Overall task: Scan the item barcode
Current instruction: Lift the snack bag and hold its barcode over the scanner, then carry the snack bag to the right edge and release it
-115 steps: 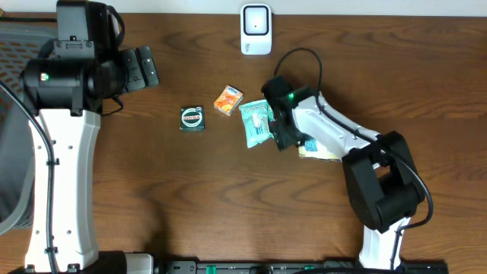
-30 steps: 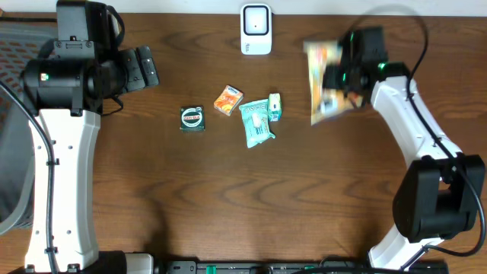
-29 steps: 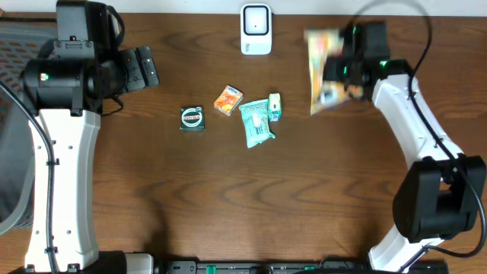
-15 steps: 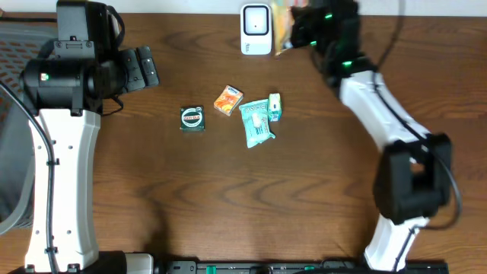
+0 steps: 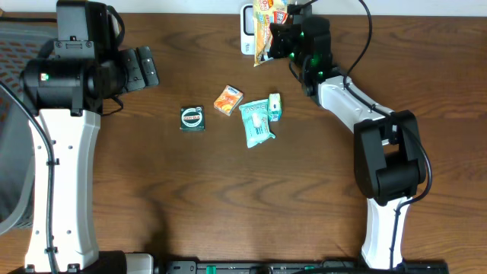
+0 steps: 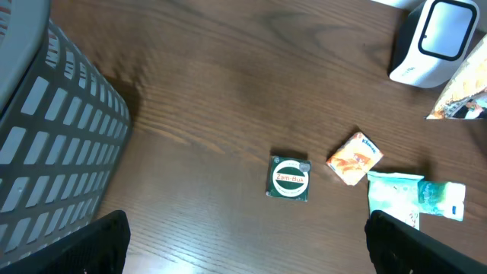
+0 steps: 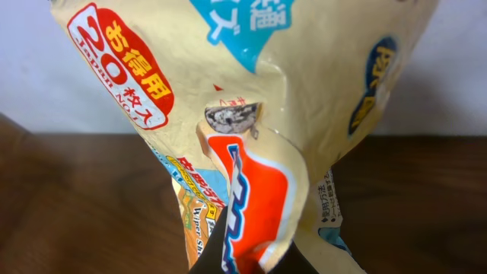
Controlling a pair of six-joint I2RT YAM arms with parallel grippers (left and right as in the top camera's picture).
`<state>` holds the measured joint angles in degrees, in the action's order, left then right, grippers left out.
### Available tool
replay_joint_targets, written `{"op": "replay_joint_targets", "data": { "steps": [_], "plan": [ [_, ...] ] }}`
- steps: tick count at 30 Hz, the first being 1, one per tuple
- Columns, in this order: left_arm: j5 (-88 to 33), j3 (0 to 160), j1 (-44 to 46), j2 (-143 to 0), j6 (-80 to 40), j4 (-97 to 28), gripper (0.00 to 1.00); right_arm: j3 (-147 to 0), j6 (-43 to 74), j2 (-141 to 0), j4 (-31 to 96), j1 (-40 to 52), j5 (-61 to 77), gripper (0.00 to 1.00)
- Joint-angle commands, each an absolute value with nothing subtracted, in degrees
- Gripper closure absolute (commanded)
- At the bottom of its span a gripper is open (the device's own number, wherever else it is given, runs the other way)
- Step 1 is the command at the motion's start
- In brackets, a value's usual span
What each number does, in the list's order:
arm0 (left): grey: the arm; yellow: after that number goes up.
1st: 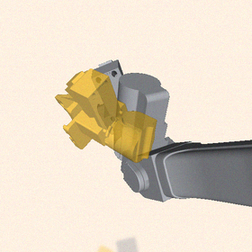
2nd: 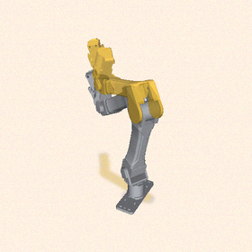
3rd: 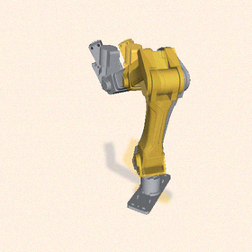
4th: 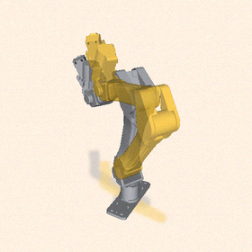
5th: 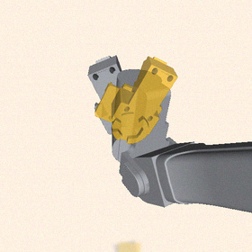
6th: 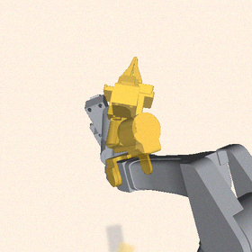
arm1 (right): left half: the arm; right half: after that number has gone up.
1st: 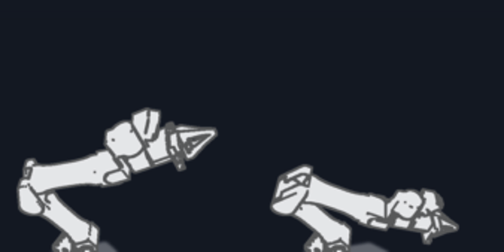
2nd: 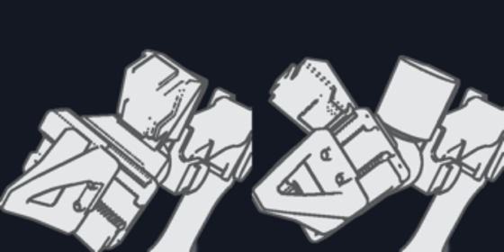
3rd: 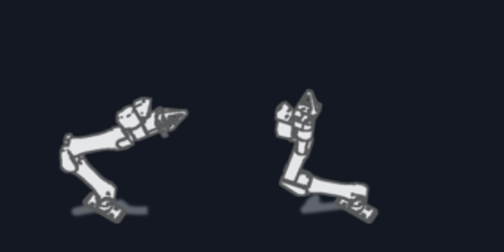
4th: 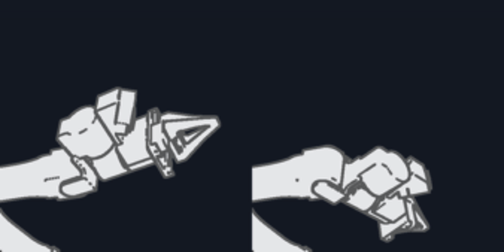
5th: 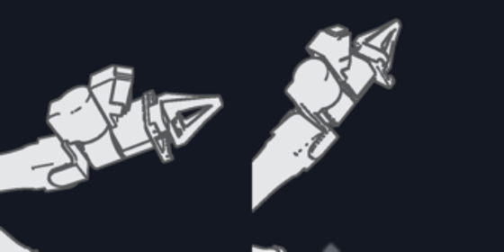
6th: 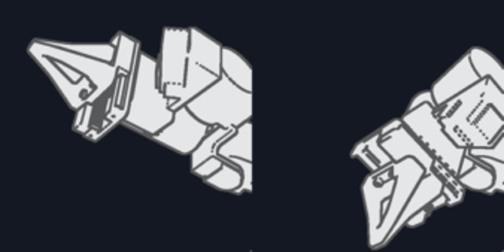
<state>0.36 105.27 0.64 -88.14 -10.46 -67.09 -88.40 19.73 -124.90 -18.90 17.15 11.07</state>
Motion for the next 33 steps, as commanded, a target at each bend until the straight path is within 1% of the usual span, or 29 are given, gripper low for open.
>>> {"op": "replay_joint_targets", "data": {
  "steps": [1, 3, 6, 9, 12, 18, 25, 33],
  "plan": [
    [0.67, 105.23, 0.67, -88.42, -10.31, -67.26, 0.02, -89.01, 26.68, -123.90, -20.69, 19.68, 6.39, 0.99],
    [0.67, 105.23, 0.67, -88.42, -10.31, -67.26, 0.02, -89.03, 29.80, -123.90, -21.67, 20.97, 1.50, 0.99],
    [0.67, 105.23, 0.67, -88.42, -10.31, -67.26, 0.02, -89.17, 31.27, -124.38, -24.53, 22.81, -3.81, 0.99],
    [0.67, 105.23, 0.67, -88.42, -10.31, -67.26, 0.02, -91.05, 31.35, -126.15, -26.94, 24.34, -4.58, 0.99],
    [0.67, 105.23, 0.67, -88.42, -10.31, -67.26, 0.02, -95.11, 31.99, -129.12, -26.06, 25.12, -4.60, 0.99],
    [0.67, 105.23, 0.67, -88.42, -10.31, -67.26, 0.02, -106.85, 34.70, -134.32, -13.87, 24.69, -4.58, 0.99],
    [0.67, 105.23, 0.67, -88.42, -10.31, -67.26, 0.02, -111.85, 33.78, -134.80, -2.63, 23.97, -8.64, 0.99],
    [0.67, 105.23, 0.67, -88.42, -10.31, -67.26, 0.02, -112.16, 33.10, -132.66, -1.21, 21.80, -5.87, 0.99]
  ]
}}
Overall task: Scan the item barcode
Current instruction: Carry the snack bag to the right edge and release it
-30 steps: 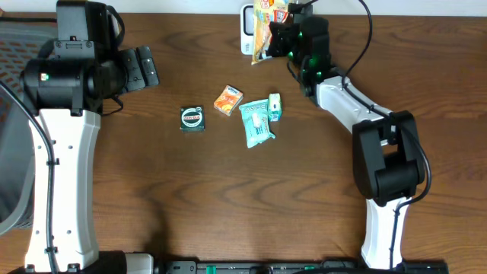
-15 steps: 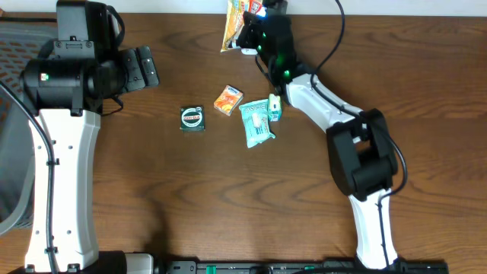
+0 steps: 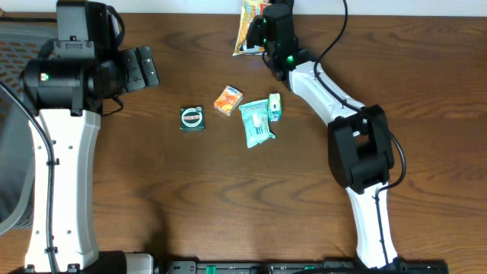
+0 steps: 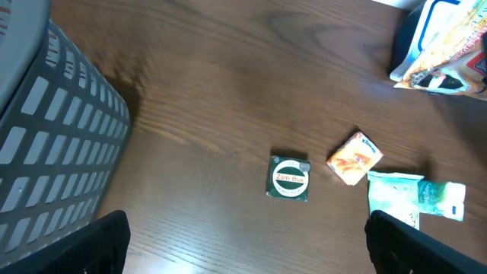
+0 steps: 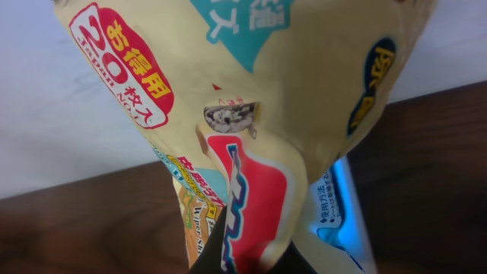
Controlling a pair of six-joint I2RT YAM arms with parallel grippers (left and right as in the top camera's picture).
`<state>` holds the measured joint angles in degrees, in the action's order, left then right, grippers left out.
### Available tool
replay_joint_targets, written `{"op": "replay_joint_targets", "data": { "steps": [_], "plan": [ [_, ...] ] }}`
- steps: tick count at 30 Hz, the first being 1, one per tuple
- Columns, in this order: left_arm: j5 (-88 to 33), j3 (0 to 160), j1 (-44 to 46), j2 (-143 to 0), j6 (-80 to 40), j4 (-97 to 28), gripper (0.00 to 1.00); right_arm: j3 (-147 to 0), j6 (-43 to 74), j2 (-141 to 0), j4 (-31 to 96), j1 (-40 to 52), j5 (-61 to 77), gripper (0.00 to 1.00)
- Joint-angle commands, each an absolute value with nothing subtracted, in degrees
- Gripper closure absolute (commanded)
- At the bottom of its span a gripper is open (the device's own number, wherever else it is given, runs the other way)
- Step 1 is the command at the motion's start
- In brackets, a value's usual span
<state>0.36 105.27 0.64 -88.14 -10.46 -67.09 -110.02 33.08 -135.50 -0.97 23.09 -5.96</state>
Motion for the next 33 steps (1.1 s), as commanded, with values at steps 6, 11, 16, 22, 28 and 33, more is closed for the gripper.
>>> {"op": "replay_joint_targets", "data": {
  "steps": [6, 11, 16, 22, 28, 33],
  "plan": [
    [0.67, 105.23, 0.67, -88.42, -10.31, -67.26, 0.02, -112.18, 29.06, -126.28, 4.49, 17.17, -10.61, 0.99],
    [0.67, 105.23, 0.67, -88.42, -10.31, -67.26, 0.02, -112.18, 21.98, -121.40, 14.28, 9.61, -10.83, 0.99],
    [0.67, 105.23, 0.67, -88.42, -10.31, -67.26, 0.02, -112.18, 12.73, -119.57, 23.55, 1.19, -10.83, 0.99],
    [0.67, 105.23, 0.67, -88.42, -10.31, -67.26, 0.02, -111.85, 3.84, -119.98, 33.58, -9.39, -12.10, 0.99],
    [0.67, 105.23, 0.67, -88.42, -10.31, -67.26, 0.02, -111.59, -1.58, -120.36, 38.92, -19.27, -13.39, 0.10],
    [0.67, 105.23, 0.67, -88.42, -10.31, -67.26, 0.02, -111.59, -0.71, -120.36, 44.62, -23.79, -3.11, 0.01]
  ]
}}
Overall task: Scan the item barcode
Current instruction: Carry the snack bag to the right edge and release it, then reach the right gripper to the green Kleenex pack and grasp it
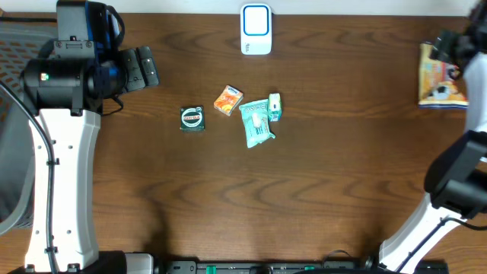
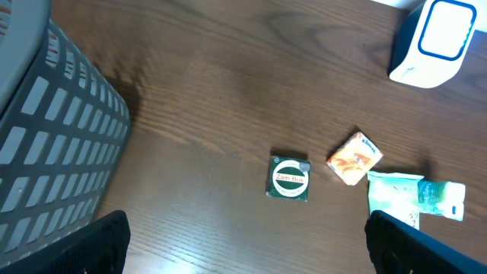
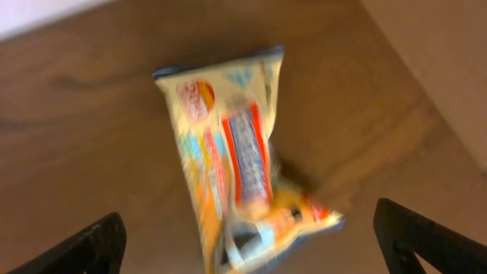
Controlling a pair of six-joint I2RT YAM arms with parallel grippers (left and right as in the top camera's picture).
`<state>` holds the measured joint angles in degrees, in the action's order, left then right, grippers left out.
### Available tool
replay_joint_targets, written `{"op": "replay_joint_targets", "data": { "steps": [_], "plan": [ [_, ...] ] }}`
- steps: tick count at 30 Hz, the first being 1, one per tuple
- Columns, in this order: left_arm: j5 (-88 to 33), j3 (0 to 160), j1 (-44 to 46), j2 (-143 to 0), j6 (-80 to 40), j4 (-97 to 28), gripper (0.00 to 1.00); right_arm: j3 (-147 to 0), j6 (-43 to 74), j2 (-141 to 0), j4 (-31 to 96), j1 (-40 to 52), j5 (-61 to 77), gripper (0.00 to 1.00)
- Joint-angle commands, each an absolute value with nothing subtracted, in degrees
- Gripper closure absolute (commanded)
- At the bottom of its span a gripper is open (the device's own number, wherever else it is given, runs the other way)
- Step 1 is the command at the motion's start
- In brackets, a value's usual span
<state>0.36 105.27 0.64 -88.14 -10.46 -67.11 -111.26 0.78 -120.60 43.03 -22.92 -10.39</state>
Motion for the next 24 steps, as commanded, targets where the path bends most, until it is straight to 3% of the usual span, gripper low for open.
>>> {"op": "replay_joint_targets", "data": {
  "steps": [1, 7, 10, 18, 21, 24],
  "plan": [
    [0.67, 105.23, 0.67, -88.42, -10.31, -67.26, 0.02, -111.59, -0.71, -120.36, 45.76, -24.14, 1.56, 0.01],
    [0.67, 105.23, 0.67, -88.42, -10.31, -67.26, 0.02, -111.57, -0.73, -120.38, 52.93, -23.46, 37.04, 0.01],
    [0.67, 105.23, 0.67, -88.42, -10.31, -67.26, 0.02, -111.55, -0.75, -120.38, 58.98, -21.41, 46.15, 0.01],
    [0.67, 105.23, 0.67, -88.42, -10.31, -67.26, 0.02, -105.51, -3.73, -120.38, 63.42, -8.56, 45.50, 0.01],
    [0.67, 105.23, 0.67, -88.42, -10.31, -67.26, 0.02, -102.30, -3.73, -120.38, 61.76, -2.98, 43.42, 0.13],
    [0.67, 105.23, 0.67, -88.42, -10.31, -67.26, 0.02, -100.86, -3.70, -120.38, 60.49, 1.54, 41.58, 0.17]
  ]
}}
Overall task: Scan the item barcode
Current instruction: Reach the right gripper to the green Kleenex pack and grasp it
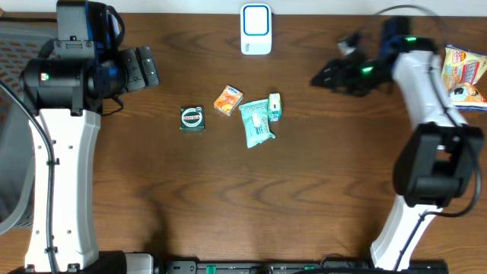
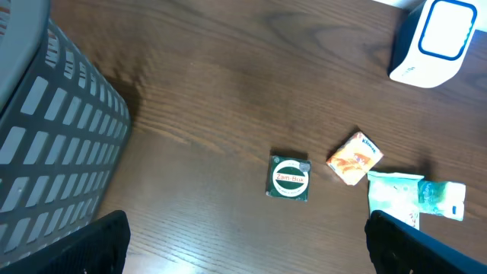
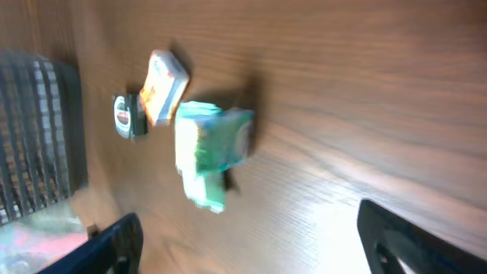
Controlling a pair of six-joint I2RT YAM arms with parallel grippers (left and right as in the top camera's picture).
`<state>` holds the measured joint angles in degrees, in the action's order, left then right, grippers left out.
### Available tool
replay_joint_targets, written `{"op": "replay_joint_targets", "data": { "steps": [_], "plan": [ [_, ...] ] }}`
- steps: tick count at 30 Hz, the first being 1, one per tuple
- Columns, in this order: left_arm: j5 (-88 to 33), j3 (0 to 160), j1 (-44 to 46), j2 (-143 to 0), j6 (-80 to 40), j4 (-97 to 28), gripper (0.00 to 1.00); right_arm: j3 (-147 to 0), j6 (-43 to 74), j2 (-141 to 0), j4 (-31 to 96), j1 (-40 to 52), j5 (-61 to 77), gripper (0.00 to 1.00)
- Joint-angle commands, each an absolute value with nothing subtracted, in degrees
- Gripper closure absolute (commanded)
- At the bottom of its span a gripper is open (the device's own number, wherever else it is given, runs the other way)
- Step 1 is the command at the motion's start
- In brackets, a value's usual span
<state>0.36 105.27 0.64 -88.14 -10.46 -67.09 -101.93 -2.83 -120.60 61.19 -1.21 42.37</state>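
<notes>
The white barcode scanner stands at the back middle of the table and also shows as the scanner. A yellow snack bag lies at the far right edge. Mid-table lie a green tin, an orange pack, a teal tissue pack and a small green item. My right gripper hangs open and empty to their right, pointing at them; its blurred view shows the teal pack. My left gripper is open at the back left, empty.
A grey mesh basket stands off the table's left side, also seen as the basket. Dark wooden table runs to the front with bare wood there.
My right gripper was open above the snack bag at the right edge. It now hangs further left, just right of the small items. The bag stays at the right edge. Left arm unchanged.
My right gripper first held the snack bag next to the scanner at the back. It then held the bag in front of the scanner, covering it. Later the bag lay at the right edge under the open gripper, which now hangs near the small items.
</notes>
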Motion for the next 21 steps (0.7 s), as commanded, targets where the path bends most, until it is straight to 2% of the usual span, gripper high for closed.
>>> {"op": "replay_joint_targets", "data": {
  "steps": [1, 7, 13, 16, 21],
  "plan": [
    [0.67, 105.23, 0.67, -88.42, -10.31, -67.26, 0.02, -100.75, -3.68, -120.38, 60.03, 2.90, 40.38, 0.17],
    [0.67, 105.23, 0.67, -88.42, -10.31, -67.26, 0.02, -100.75, 0.03, -120.38, 55.64, 9.80, 33.56, 0.21],
    [0.67, 105.23, 0.67, -88.42, -10.31, -67.26, 0.02, -100.16, 0.67, -120.38, 50.24, 16.12, 27.14, 0.36],
    [0.67, 105.23, 0.67, -88.42, -10.31, -67.26, 0.02, -99.83, 3.86, -120.40, 48.58, 18.79, 17.96, 0.39],
    [0.67, 105.23, 0.67, -88.42, -10.31, -67.26, 0.02, -98.35, 6.44, -120.40, 46.96, 21.34, 8.36, 0.51]
  ]
}}
